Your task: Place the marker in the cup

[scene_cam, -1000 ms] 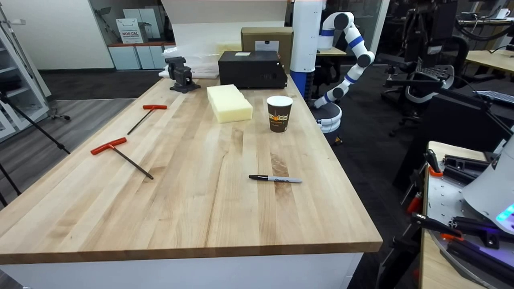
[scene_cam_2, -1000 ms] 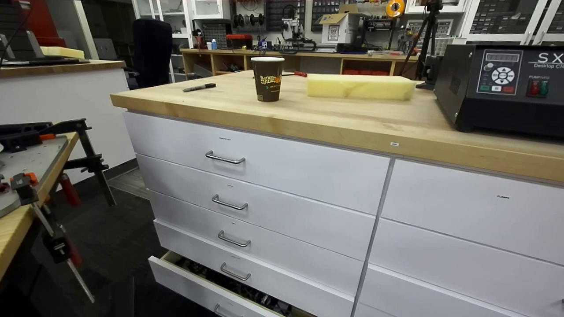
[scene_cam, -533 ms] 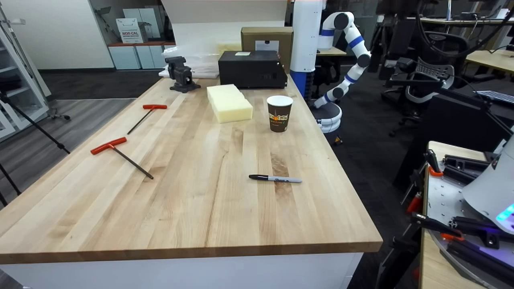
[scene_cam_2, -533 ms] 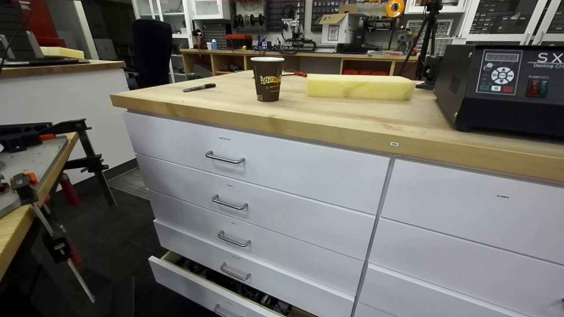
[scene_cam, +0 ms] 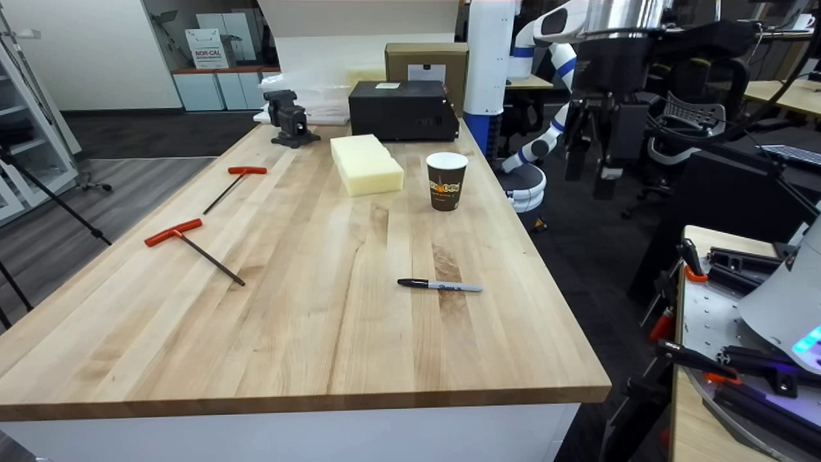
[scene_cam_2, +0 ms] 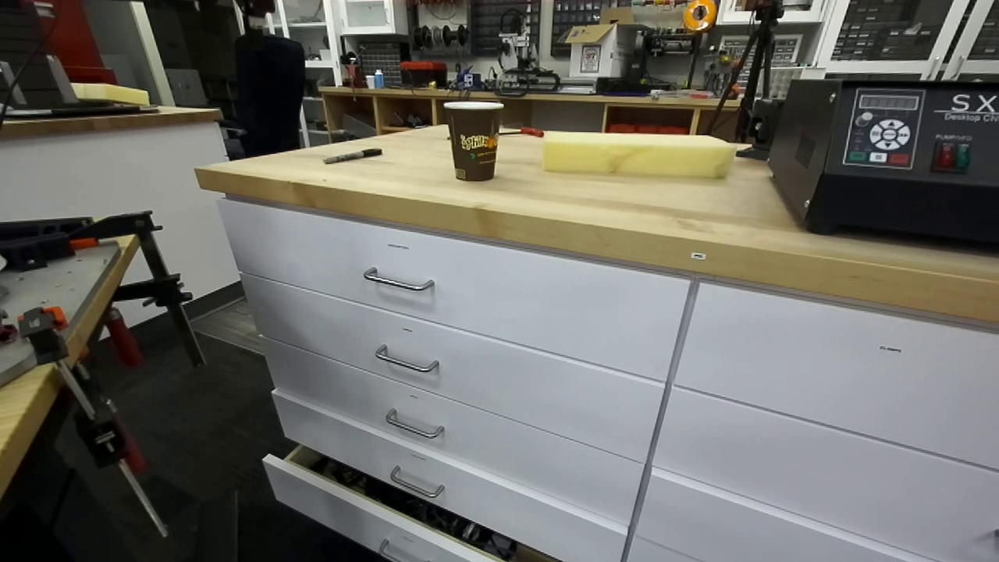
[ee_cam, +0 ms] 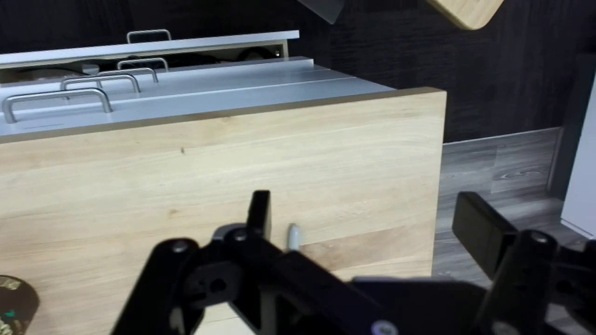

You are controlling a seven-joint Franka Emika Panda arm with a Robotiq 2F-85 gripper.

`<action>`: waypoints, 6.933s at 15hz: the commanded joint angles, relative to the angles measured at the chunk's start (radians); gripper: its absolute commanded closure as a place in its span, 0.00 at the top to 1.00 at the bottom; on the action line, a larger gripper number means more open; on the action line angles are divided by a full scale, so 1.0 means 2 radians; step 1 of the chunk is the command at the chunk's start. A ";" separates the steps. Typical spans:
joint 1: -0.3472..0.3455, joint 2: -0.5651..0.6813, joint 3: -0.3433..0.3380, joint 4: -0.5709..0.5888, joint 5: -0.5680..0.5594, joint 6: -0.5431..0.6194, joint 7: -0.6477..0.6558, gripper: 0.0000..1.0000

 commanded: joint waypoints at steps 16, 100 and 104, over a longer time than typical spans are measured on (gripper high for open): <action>0.048 0.242 0.063 0.058 0.036 0.279 -0.070 1.00; -0.084 0.382 0.013 0.393 -0.266 -0.022 0.042 0.06; -0.095 0.381 0.009 0.392 -0.255 -0.012 0.044 0.06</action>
